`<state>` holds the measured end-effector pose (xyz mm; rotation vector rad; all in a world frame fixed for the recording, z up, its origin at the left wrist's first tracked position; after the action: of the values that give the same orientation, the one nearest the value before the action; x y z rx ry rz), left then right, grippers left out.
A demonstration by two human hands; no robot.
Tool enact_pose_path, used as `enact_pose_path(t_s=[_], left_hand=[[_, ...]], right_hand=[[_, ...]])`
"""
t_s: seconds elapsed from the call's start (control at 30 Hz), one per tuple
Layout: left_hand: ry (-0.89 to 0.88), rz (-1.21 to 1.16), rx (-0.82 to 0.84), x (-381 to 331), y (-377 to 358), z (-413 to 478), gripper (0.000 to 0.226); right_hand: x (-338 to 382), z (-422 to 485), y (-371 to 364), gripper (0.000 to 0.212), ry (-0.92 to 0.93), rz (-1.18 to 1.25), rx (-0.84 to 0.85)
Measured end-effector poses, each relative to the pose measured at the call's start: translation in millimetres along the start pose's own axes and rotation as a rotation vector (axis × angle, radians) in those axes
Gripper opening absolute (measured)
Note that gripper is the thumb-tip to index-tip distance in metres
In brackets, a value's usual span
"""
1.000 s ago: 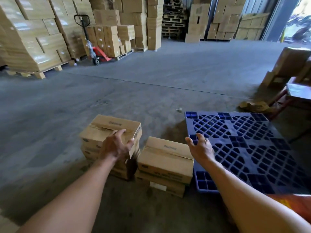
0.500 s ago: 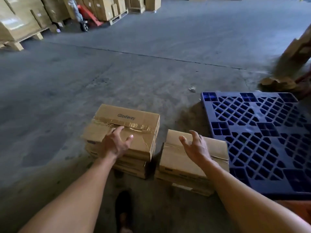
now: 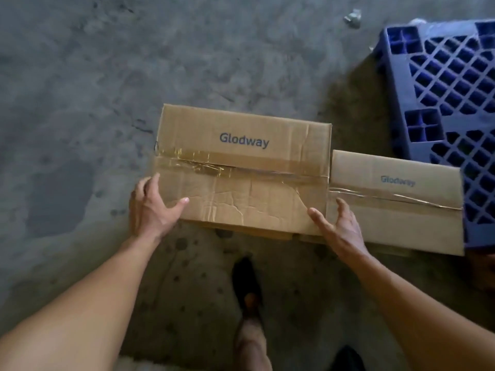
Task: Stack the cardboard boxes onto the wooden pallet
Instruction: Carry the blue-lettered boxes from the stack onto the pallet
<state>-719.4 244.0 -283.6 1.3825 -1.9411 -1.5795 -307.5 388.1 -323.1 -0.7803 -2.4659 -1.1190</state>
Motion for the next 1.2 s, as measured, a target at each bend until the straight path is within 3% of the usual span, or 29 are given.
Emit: enact_pose_path(t_s=[0.1,0.2,0.3,0.4,0.47,0.63,0.73,0.87,1.0,1.2], left_hand=[[0.068,-0.045,-0.009,34.2,-14.4,34.0,0.112],[0.207,-0.177,0.052,71.3,-31.8,52.0,0.126],[0.257,-0.278,0.190,86.9,-50.0,53.7,0.110],[0.248,-0.438,0.184,91.3,-47.6,52.5,0.090],[0.238,-0.514,0.183,90.5,-38.2,49.3,0.092],[0.223,-0.791,0.126,84.5,6.6,14.7,0.105],[0.232,-0.833,0.034,95.1,41.7,-32.0,0.124],[0.257,-0.857,-0.167,118.9,101.1,-112.4,0.117],[0.300,-0.929,-0.387,150.0,152.6,-227.1,0.117],[0.482,-1.004,-0.668,201.1,188.7,-408.4,0.117]], right_hand=[[-8.4,22.0,-11.3,0.115,-0.063,0.017,-0.007],[-13.3,34.5,-23.4,0.104,-0.089,0.036,0.020],[-9.6,34.2,-32.1,0.086,-0.090,0.127,0.040],[3.9,24.9,-25.4,0.090,-0.048,0.225,0.051],[19.1,17.6,-13.4,0.095,-0.017,0.275,0.057],[79.4,-0.6,20.4,0.085,0.073,0.477,0.098],[117.1,-18.7,36.0,0.090,0.165,0.480,0.126],[168.5,-61.3,44.7,0.077,0.397,0.418,0.210],[204.8,-123.5,37.6,0.083,0.554,0.407,0.359],[242.9,-241.4,8.7,0.071,0.801,0.251,0.592]])
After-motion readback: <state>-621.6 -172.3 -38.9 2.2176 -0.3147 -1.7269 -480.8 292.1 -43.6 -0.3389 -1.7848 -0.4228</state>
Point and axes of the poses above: each hand's wrist, its own z-axis towards the middle knuckle, its own y-axis out of the back of the hand, x = y × z, the point moved 9 cm from there along z, towards the middle knuckle, and after that the axes turned 1 degree about y, right-handed, at the moved point
